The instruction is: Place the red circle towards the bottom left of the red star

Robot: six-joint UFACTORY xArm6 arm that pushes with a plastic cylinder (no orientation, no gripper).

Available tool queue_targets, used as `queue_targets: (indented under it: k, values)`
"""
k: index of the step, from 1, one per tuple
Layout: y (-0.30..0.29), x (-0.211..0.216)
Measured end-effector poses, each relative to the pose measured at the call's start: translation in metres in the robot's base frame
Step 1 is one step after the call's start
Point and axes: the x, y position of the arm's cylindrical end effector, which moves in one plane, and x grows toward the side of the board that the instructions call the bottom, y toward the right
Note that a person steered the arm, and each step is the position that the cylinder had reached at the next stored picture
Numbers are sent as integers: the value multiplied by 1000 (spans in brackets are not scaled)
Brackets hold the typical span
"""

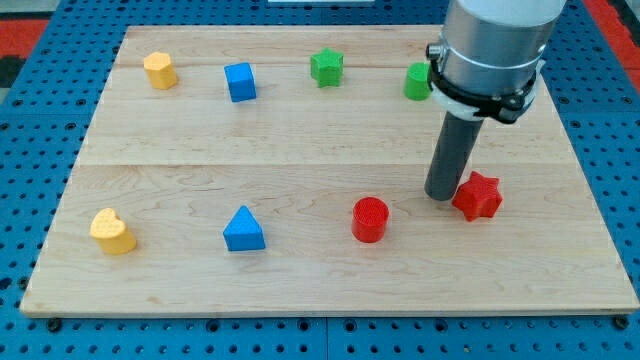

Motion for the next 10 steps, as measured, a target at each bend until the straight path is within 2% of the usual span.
queue_targets:
  k: [1, 2, 3, 4, 5, 6, 7, 8, 9, 10]
  values:
    - [5, -14]
    - [-15, -37]
    - [-87, 4]
    - [-102, 36]
    - [-108, 46]
    - [-154, 58]
    - [-125, 83]
    - [-96, 50]
    - [-12, 43]
    - [-63, 44]
